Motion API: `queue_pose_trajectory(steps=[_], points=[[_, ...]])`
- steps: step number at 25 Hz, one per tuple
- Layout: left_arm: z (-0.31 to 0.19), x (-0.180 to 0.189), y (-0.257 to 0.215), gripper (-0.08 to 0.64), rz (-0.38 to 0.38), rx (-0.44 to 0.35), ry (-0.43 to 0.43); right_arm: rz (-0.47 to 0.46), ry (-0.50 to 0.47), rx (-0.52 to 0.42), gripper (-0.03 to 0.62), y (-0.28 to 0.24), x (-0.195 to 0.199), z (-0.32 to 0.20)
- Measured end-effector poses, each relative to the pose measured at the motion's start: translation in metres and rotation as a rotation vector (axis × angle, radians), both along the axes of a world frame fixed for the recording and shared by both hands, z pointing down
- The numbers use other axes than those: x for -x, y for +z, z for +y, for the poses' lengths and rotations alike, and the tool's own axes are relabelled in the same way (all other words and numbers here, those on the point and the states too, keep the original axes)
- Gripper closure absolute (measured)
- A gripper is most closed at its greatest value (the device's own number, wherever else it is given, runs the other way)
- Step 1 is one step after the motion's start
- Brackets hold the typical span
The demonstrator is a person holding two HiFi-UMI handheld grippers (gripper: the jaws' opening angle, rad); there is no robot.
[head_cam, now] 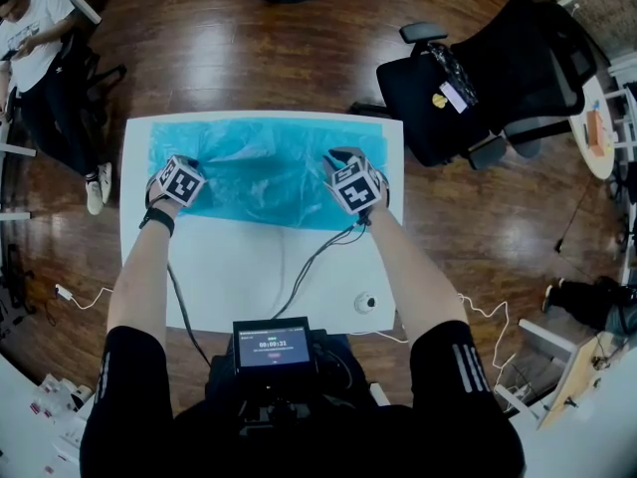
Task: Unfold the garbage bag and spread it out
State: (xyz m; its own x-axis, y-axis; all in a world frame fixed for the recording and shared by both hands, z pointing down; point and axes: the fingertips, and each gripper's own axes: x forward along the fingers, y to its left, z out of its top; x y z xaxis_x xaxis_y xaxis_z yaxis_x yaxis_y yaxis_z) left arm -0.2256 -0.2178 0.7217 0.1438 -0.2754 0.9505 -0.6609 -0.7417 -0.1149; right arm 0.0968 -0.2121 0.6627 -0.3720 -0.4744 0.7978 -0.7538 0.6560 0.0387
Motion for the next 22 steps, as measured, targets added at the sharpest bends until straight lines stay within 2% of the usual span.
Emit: queue_pose_trajectory(steps=[3, 6, 8, 12, 16, 20, 22], points=[[0.0, 0.002, -0.002, 0.56, -0.015, -0.006, 0.0, 0.017, 0.02, -0.01, 0.505, -0.004, -0.018, -0.007], [0.001, -0.004, 0.008, 0.56, 0.026, 0.009, 0.007, 0.033, 0.048, -0.014, 0.505, -0.005, -0.041, -0.018], [0.001, -0.004, 0.007, 0.56, 0.028, 0.008, 0.007, 0.036, 0.06, 0.004, 0.506, -0.003, -0.053, -0.023], [-0.003, 0.004, -0.008, 0.56, -0.026, -0.022, -0.005, 0.071, 0.06, 0.025, 0.506, 0.004, -0.073, -0.033], [0.002, -0.004, 0.006, 0.56, 0.032, -0.002, -0.001, 0.109, 0.056, 0.04, 0.506, 0.012, -0.089, -0.041], [-0.002, 0.002, -0.007, 0.56, -0.011, -0.032, -0.011, 0.139, 0.061, 0.07, 0.506, 0.025, -0.103, -0.044], [-0.001, 0.001, -0.003, 0.56, 0.001, -0.026, -0.013, 0.143, 0.078, 0.082, 0.506, 0.028, -0.112, -0.046]])
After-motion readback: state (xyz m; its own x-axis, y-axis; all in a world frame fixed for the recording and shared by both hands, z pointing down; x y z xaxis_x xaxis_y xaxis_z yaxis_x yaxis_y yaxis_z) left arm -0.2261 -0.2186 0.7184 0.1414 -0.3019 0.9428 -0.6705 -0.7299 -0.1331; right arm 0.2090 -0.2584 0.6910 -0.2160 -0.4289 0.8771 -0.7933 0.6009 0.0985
